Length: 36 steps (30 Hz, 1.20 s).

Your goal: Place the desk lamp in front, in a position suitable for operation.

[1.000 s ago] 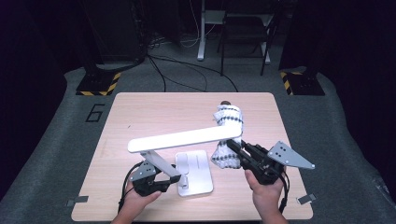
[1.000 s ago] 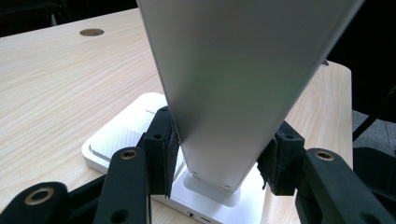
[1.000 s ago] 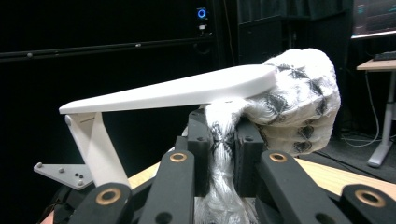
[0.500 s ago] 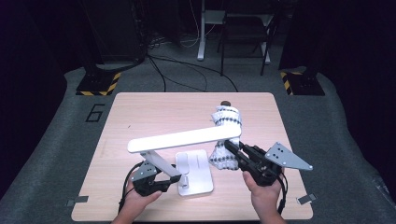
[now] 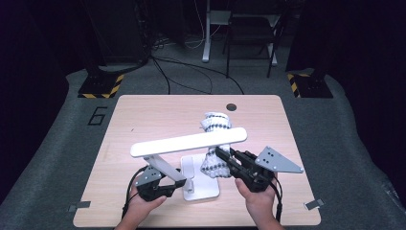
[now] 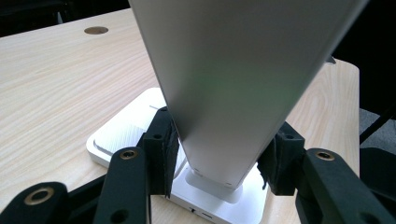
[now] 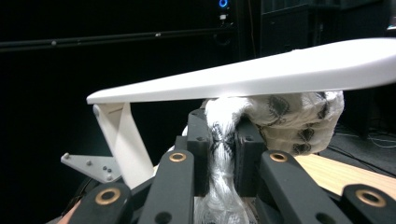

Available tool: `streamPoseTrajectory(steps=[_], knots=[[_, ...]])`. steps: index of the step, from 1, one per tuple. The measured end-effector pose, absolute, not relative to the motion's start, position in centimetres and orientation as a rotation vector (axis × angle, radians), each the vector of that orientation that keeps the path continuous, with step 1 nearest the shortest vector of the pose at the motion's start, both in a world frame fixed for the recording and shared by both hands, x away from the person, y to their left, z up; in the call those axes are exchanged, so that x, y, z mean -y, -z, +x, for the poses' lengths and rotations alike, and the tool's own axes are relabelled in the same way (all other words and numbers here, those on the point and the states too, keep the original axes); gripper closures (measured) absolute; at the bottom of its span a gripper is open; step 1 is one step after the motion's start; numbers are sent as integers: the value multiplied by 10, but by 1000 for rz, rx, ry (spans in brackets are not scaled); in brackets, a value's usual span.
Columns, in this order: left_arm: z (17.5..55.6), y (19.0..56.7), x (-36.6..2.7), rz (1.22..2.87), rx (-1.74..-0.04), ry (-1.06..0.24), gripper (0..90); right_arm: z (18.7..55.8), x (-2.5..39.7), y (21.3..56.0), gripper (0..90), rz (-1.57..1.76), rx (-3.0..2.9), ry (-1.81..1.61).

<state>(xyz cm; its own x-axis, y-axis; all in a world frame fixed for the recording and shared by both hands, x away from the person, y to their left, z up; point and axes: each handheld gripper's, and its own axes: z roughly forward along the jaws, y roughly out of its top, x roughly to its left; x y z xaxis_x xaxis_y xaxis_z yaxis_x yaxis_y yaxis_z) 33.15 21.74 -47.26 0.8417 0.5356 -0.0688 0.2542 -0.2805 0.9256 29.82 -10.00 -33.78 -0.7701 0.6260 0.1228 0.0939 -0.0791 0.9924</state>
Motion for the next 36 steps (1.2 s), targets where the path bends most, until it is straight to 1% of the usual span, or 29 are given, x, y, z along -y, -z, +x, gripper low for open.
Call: streamPoseTrajectory(steps=[14,17,22,27,36], knots=[[332,475,-214,1834,-595,-306,529,296,92,346,797,747,-1872,-1906],[330,474,-218,1833,-589,-279,498,295,91,348,796,746,-1885,-1901],[328,470,-224,1793,-591,-272,484,296,91,350,795,750,-1887,-1901],[325,461,-231,1776,-577,-284,487,294,88,350,794,752,-1907,-1901],[323,456,-236,1757,-572,-287,502,291,89,350,792,749,-1931,-1888]])
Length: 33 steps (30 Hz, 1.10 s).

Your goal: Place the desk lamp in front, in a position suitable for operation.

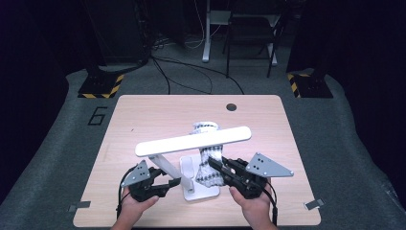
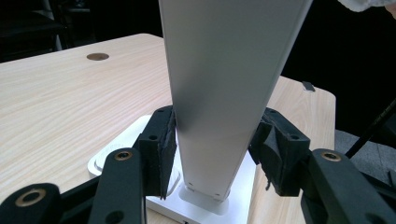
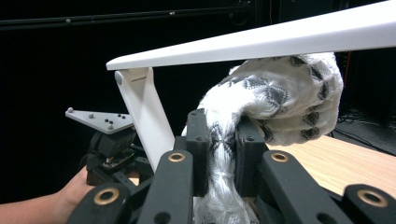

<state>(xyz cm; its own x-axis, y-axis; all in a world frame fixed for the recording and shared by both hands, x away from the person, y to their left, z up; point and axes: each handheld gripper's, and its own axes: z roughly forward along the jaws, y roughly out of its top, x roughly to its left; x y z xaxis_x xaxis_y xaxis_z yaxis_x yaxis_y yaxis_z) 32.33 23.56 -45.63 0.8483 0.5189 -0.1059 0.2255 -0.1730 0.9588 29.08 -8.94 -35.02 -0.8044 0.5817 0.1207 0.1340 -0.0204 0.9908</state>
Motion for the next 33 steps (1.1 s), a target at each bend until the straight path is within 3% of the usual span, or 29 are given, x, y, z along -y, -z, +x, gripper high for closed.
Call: streamPoseTrajectory(steps=[33], knots=[[325,451,-230,1771,-567,-313,535,281,72,347,792,634,-2036,-1900]])
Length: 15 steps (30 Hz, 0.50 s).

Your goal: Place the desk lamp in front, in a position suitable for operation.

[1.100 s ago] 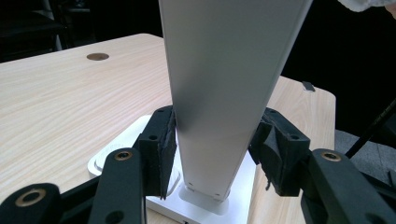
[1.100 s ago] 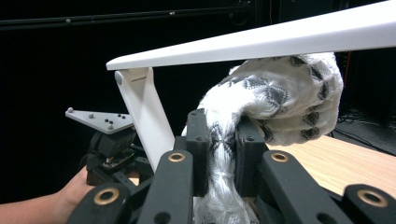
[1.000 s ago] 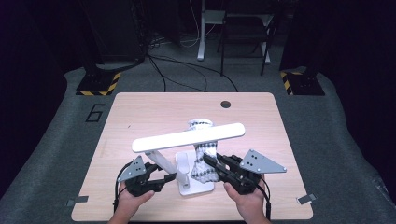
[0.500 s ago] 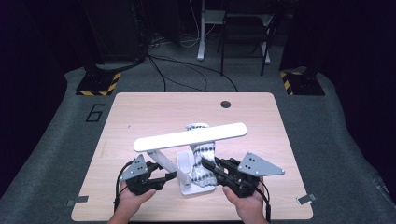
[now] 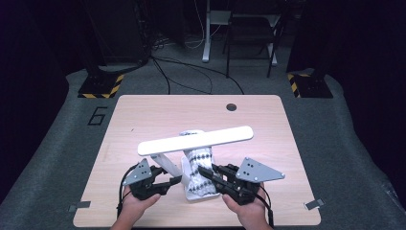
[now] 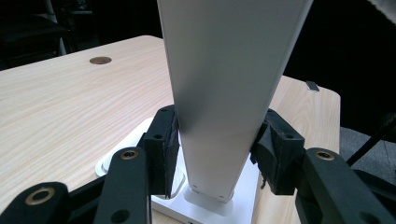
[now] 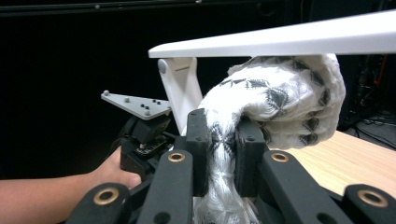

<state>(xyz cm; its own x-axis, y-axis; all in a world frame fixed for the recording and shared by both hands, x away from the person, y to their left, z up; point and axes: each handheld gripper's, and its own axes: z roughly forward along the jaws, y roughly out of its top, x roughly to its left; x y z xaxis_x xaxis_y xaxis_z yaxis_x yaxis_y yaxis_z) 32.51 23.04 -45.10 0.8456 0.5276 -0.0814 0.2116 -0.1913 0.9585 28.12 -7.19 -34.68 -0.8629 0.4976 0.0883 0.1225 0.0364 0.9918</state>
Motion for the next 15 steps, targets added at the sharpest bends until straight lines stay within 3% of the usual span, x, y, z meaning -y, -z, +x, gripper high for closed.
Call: streamPoseTrajectory(steps=[15], knots=[[325,451,-230,1772,-567,-314,535,275,71,321,800,534,-2038,-1916]])
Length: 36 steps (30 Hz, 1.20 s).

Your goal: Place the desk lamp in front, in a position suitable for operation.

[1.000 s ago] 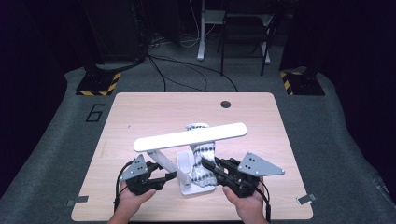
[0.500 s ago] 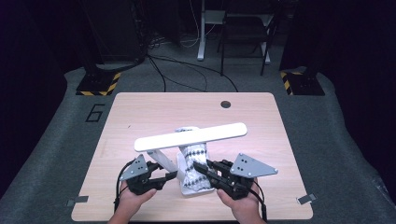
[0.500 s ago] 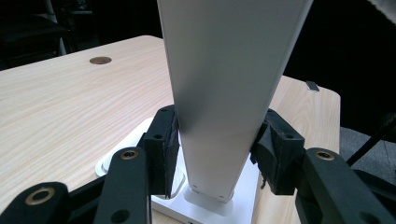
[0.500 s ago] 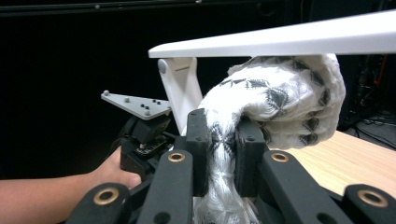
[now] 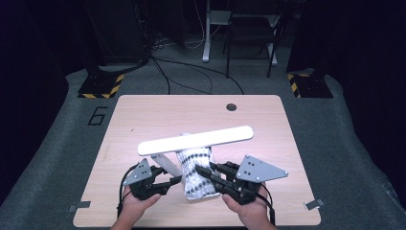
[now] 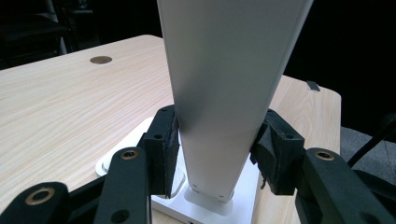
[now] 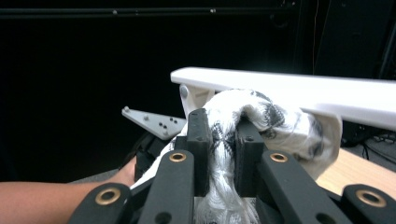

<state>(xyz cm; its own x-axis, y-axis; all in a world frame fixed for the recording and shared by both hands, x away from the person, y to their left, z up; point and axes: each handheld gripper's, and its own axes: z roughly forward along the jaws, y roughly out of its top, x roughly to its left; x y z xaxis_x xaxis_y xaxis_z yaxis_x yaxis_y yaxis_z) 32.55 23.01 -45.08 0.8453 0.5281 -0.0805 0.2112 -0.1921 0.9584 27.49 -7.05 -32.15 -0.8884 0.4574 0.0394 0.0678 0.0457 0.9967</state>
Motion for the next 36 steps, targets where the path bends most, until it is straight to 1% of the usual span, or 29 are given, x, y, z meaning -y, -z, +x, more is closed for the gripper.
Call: streamPoseTrajectory(steps=[6,15,17,31,36], knots=[[326,451,-229,1761,-575,-305,536,274,74,308,805,512,-1993,-1931],[326,451,-230,1773,-569,-309,536,282,76,291,808,519,-1927,-1909],[326,450,-230,1776,-571,-304,536,288,77,283,808,528,-1909,-1884],[326,450,-230,1777,-571,-303,536,305,77,268,808,591,-1837,-1765],[326,451,-230,1776,-571,-303,535,308,72,271,808,596,-1862,-1692]])
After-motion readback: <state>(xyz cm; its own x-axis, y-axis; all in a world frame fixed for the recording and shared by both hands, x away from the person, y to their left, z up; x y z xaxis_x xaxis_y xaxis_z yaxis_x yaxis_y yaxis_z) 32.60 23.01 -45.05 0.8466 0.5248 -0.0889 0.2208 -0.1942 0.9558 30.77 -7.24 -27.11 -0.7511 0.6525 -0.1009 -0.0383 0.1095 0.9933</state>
